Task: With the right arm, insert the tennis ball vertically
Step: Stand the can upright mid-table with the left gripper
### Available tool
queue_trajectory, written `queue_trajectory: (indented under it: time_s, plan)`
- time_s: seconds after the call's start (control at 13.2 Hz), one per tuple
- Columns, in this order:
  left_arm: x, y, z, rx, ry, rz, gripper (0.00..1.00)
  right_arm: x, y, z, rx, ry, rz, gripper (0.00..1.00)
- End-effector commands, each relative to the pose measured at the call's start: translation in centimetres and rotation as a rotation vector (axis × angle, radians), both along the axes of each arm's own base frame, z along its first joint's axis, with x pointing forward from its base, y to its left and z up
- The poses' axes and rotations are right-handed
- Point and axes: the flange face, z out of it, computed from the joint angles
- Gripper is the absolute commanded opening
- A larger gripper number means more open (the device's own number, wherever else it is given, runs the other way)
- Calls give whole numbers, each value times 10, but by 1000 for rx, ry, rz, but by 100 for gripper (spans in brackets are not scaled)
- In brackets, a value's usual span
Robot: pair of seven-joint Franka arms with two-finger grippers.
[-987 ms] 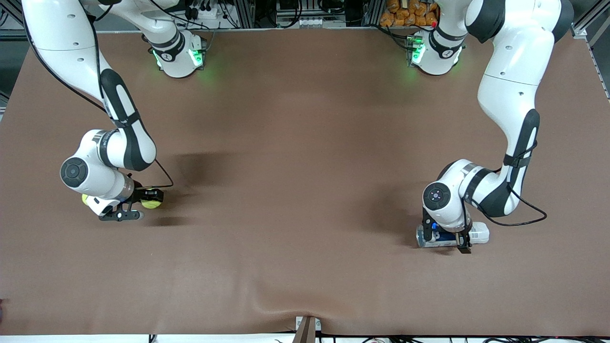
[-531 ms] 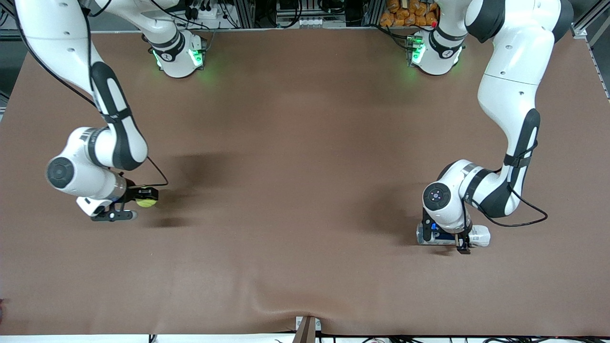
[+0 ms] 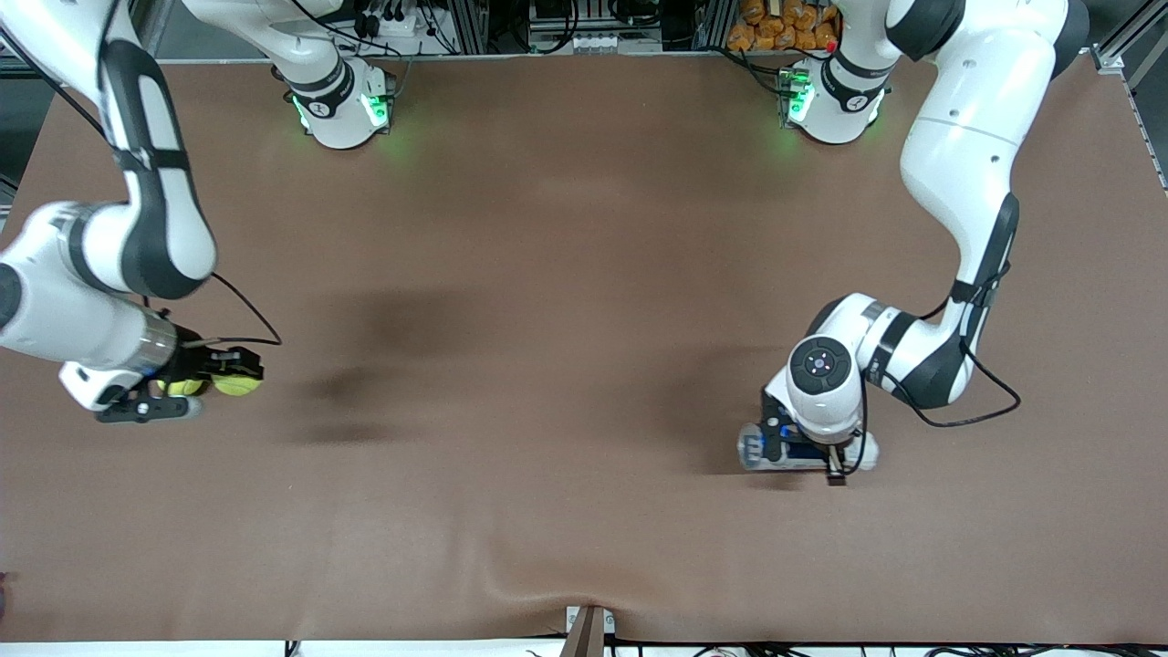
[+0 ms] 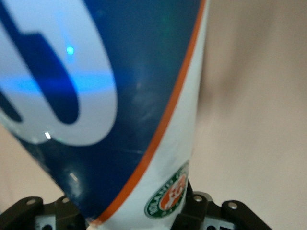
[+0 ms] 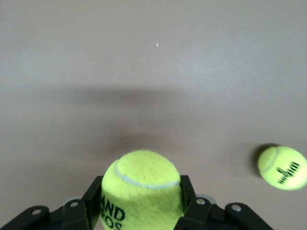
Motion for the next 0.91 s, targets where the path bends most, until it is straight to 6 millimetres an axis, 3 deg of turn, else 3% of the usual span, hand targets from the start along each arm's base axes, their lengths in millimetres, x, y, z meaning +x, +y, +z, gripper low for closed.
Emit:
queue_trajectory:
  time_s: [0.0,0.08,0.23,0.38,0.53,0.84]
  plan:
    - [-7,-42,50,-163,29,43,59,4,-5,70,16,2,25,0]
    - [-15,-64,58,-244,51,82,59,6,-4,91,14,8,31,0]
    - [-11,-104,100,-416,17,223,60,7,-1,126,-8,11,-2,0]
    - [-16,-151,116,-565,-59,349,60,8,9,146,-58,-4,-39,0]
    - [-21,-177,118,-713,-78,494,59,9,12,154,-57,-19,-53,0]
    - [-49,-234,128,-929,-84,624,59,9,10,155,-59,-19,-54,0]
